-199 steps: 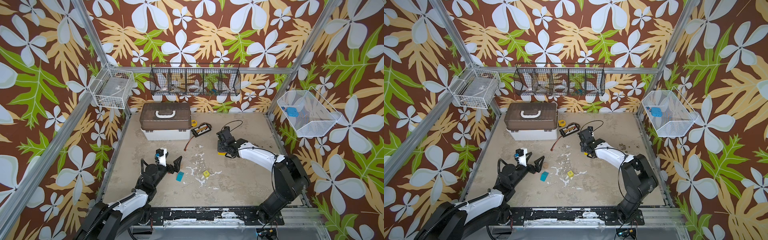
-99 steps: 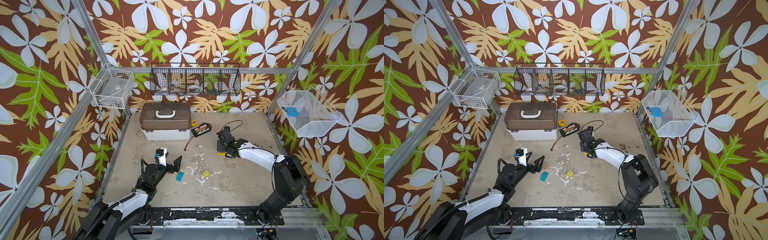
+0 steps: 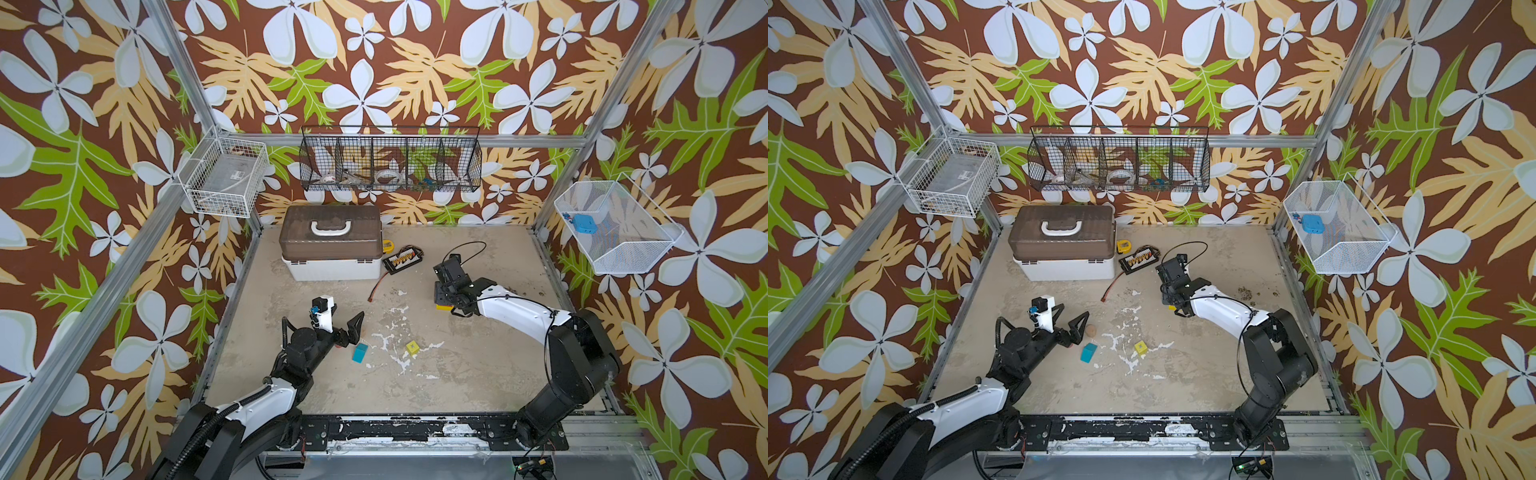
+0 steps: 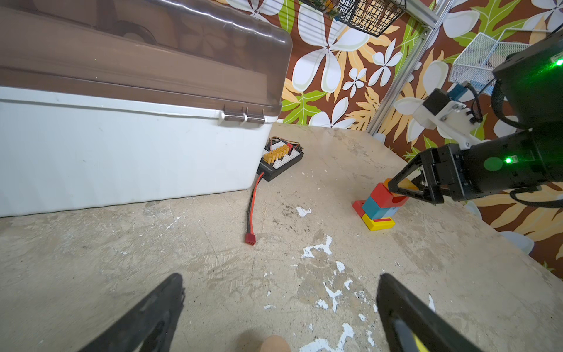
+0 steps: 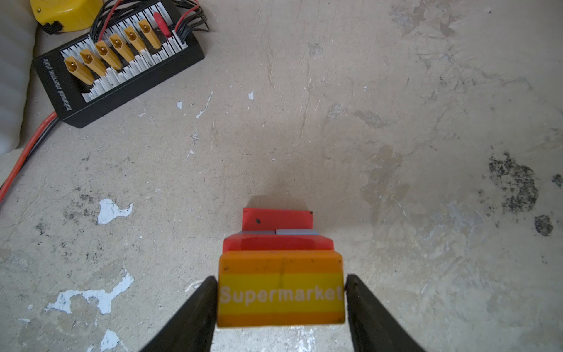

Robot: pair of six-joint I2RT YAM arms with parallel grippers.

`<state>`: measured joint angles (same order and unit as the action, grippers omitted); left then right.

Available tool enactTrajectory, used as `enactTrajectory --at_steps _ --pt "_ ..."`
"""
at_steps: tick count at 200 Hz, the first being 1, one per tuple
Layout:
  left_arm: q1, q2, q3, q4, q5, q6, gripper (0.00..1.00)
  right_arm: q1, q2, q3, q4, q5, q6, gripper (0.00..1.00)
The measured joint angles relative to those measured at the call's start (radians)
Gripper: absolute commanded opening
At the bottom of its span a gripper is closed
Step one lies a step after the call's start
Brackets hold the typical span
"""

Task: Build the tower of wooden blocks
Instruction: 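Position the orange Supermarket block above the red arch block, then lower the orange Supermarket block onto the red arch block slowly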

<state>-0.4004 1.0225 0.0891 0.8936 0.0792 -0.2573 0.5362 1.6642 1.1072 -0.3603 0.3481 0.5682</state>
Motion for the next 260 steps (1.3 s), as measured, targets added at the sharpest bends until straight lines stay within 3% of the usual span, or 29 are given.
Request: enactTrajectory --at_steps 260 --pt "0.000 0.000 0.001 0.000 0.000 0.000 1.00 0.000 0.010 0.011 0.002 -0.003 0.027 0.67"
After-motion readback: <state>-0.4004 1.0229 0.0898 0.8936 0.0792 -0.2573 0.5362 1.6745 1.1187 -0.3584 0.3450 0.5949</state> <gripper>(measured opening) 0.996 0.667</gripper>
